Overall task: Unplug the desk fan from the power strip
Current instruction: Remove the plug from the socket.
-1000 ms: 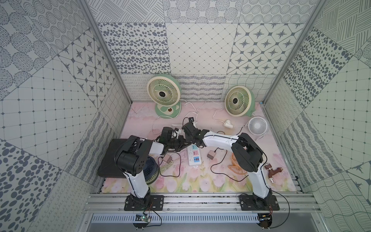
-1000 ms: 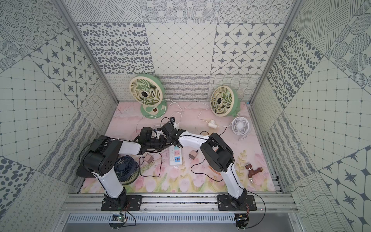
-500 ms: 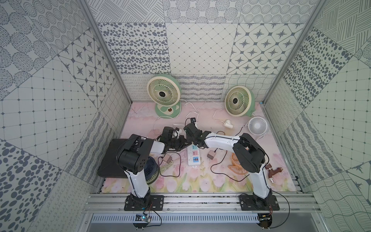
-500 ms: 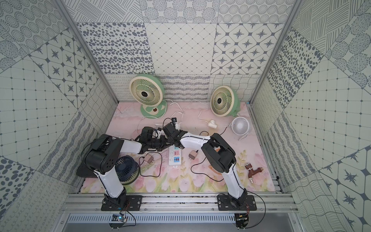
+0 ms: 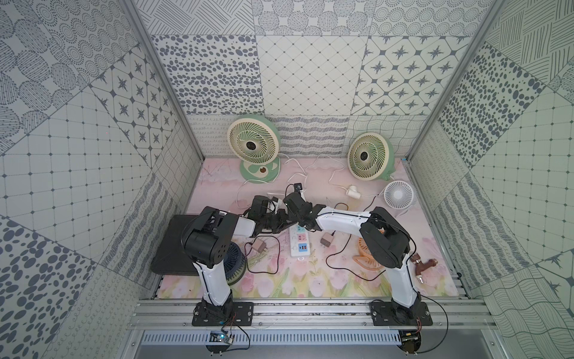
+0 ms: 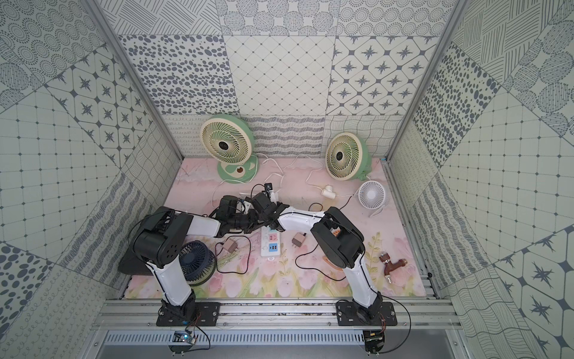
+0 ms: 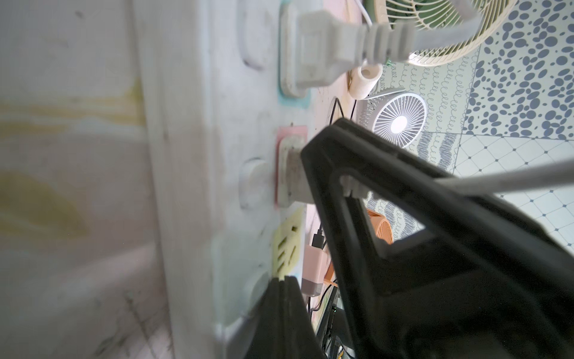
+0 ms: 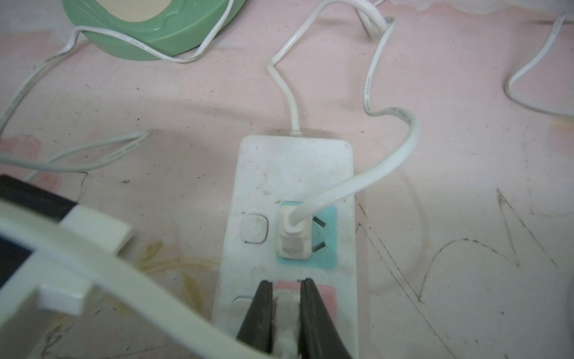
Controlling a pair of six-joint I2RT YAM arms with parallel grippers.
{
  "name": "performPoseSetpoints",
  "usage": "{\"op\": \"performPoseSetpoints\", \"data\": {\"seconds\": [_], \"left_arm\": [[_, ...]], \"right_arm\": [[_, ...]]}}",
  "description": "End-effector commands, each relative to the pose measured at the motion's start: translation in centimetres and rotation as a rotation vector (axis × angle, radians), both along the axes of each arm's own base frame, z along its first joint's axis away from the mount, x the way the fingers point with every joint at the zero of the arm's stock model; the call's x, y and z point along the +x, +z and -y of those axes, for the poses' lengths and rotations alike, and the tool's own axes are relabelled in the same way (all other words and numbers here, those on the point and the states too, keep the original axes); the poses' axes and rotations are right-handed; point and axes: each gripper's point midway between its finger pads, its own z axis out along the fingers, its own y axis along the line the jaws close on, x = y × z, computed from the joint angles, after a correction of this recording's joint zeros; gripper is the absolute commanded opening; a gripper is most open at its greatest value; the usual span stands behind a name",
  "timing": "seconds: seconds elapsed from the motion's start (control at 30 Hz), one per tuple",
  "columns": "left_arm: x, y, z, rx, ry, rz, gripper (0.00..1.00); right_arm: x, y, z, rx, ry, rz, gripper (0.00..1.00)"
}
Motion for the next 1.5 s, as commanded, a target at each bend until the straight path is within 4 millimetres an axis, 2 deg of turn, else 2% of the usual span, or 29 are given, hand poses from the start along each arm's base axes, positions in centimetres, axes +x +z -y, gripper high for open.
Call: {"op": "performPoseSetpoints", "data": {"seconds": [0.0, 0.07, 0.17, 0.27, 0.47, 0.57, 0.67, 0.73, 0.8, 1.03, 1.13, 1.3, 1.47], "left_arm": [[-1.0, -3.2, -1.2, 0.108, 0.037, -0.098, 0.0], [-1.0, -3.2, -1.2, 0.109, 0.037, -0.098, 0.0], [-1.1, -3.2, -1.2, 0.108, 0.037, -0.098, 0.0], [-1.1, -3.2, -1.2, 0.11, 0.037, -0.097, 0.0], [-1.1, -3.2, -1.3, 0.113, 0.038, -0.096, 0.0], [-1.1, -3.2, -1.4, 0.116, 0.04, -0.096, 0.0], [-1.2, -3.2, -1.4, 0.117, 0.041, -0.098, 0.0], [-1.2, -3.3, -1.5, 0.117, 0.042, -0.097, 0.0], [-1.1, -3.2, -1.5, 0.118, 0.043, -0.096, 0.0], [-1.1, -3.3, -1.7, 0.123, 0.047, -0.098, 0.0], [-1.1, -3.4, -1.7, 0.123, 0.047, -0.1, 0.0], [-1.1, -3.4, -1.8, 0.122, 0.05, -0.1, 0.0], [-1.0, -3.2, -1.8, 0.123, 0.051, -0.094, 0.0]], "right_arm": [[1.0, 2.9, -1.4, 0.092, -0.007, 0.057, 0.06], [1.6, 2.6, -0.3, 0.18, -0.027, 0.015, 0.05], [2.1, 2.4, 1.2, 0.198, -0.057, 0.017, 0.05], [1.9, 2.9, 0.5, 0.176, -0.037, 0.039, 0.05], [0.5, 3.7, -2.5, 0.002, 0.028, 0.131, 0.06], [0.6, 3.8, -1.7, 0.05, 0.004, 0.114, 0.06], [1.4, 3.2, 0.3, 0.2, -0.046, 0.05, 0.06], [1.7, 2.9, 1.3, 0.216, -0.07, 0.05, 0.06], [1.7, 2.8, 1.2, 0.186, -0.063, 0.053, 0.06], [0.7, 3.3, -1.1, 0.038, -0.009, 0.121, 0.06], [0.7, 3.4, -0.5, 0.054, -0.026, 0.116, 0.06], [1.6, 2.4, 1.4, 0.228, -0.069, 0.025, 0.06], [1.2, 2.1, 0.5, 0.164, -0.043, 0.034, 0.06]]}}
